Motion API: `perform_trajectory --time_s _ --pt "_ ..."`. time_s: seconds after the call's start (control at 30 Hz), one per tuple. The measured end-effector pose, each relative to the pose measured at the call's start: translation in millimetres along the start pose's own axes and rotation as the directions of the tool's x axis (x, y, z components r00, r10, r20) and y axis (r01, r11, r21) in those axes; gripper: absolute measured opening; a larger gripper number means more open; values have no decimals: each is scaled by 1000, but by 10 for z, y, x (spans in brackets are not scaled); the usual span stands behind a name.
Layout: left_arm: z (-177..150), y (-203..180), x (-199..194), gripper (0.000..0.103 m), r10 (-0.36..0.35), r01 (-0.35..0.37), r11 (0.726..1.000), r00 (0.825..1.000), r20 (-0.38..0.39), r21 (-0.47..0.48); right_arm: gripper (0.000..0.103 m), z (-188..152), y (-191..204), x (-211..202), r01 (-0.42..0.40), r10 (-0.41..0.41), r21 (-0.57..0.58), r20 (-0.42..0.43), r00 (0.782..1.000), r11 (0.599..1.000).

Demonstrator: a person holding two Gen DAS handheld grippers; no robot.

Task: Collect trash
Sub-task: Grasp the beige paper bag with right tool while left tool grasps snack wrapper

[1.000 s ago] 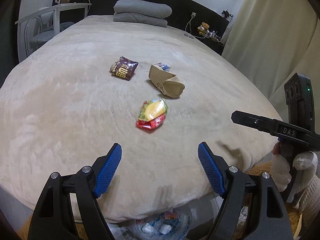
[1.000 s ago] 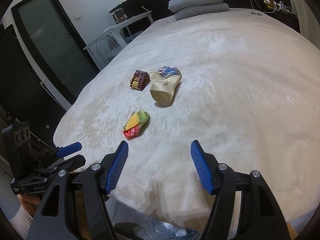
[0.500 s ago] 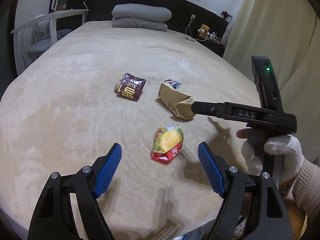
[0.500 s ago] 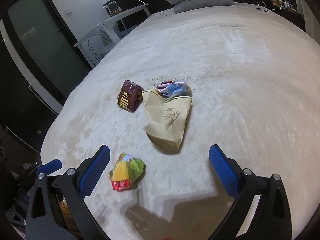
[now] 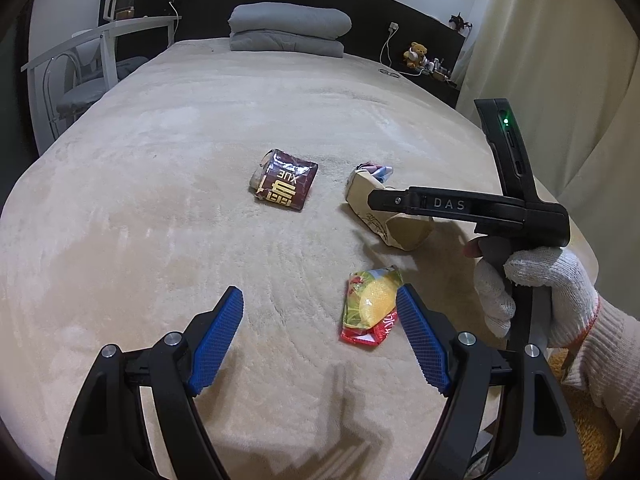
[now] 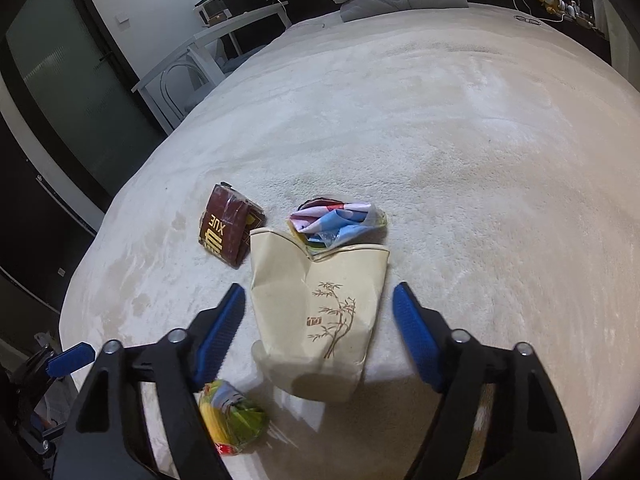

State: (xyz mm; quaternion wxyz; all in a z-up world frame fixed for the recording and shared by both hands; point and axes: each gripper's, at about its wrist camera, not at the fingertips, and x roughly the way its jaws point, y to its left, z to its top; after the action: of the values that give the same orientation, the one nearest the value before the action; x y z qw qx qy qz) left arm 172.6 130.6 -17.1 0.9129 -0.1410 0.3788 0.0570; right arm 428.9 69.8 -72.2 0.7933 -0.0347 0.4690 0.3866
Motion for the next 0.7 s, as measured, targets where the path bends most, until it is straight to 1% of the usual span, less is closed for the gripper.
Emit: perform_trajectory --time_s 0.1,0.23,0.37,0.6,0.7 --pt "-6 -27 16 77 -7 7 1000 1000 -3 7 57 4 -19 6 0 0 3 -11 1000 1000" --pt "-15 -49 38 77 -9 9 1000 1000 -5 15 53 1 -9 -77 -15 15 -7 1 1000 1000" --pt "-24 -92 71 77 -4 4 1000 1000 -12 31 50 -28 -24 -195 -31 31 -4 12 999 1000" --pt "-13 -125 162 77 -5 6 1000 999 -34 29 46 -113 -72 -480 -52 52 -7 38 998 999" --pt "-8 -177 228 83 -7 9 999 999 -45 43 45 -161 -95 -590 -60 60 -10 44 997 998"
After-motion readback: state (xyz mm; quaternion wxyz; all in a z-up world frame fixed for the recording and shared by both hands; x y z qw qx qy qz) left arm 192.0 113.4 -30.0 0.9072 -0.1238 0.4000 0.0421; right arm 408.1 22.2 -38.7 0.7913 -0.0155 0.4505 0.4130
